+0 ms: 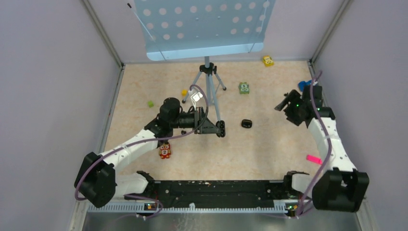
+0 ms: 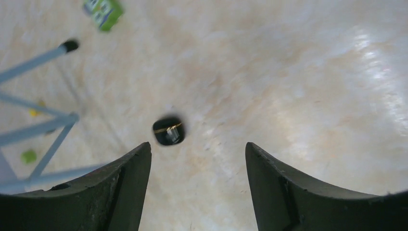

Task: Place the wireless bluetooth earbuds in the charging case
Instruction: Pick up the left earbud from the corner of the board.

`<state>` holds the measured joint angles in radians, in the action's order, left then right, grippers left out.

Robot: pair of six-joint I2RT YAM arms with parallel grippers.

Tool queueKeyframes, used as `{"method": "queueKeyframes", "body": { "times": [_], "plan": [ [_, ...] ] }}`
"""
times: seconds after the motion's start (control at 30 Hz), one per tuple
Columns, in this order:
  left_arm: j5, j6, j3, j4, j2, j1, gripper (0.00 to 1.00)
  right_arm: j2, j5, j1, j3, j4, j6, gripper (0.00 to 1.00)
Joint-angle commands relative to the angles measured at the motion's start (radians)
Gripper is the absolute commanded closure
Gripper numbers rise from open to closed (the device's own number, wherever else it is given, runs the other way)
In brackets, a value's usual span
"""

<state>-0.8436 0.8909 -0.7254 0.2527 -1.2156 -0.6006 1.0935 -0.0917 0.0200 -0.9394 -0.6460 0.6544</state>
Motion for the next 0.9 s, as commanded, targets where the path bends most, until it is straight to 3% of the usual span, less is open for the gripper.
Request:
{"method": "queueKeyframes", "body": {
  "times": [0.0,0.17,0.37,0.53,0.87],
  "plan": [
    [-0.012,-0.079,-0.015,-0.026,0.038,0.004,1.00,0.138,0.019,-0.171,-0.099,0.016,-0.051,0.31],
    [-0.042,-0.085,-0.003,-0.007,0.047,0.004,1.00,0.403,0.223,-0.179,-0.323,0.000,-0.128,0.38],
    [-0.038,-0.154,-0.032,-0.079,0.065,0.003,1.00,0.639,0.353,-0.179,-0.529,-0.039,-0.189,0.38],
    [-0.030,-0.188,-0.037,-0.115,0.080,0.004,1.00,0.768,0.314,-0.180,-0.605,-0.016,-0.247,0.46],
    [-0.040,-0.236,-0.044,-0.161,0.105,0.005,1.00,0.937,0.240,-0.180,-0.658,0.009,-0.326,0.49]
  ]
}}
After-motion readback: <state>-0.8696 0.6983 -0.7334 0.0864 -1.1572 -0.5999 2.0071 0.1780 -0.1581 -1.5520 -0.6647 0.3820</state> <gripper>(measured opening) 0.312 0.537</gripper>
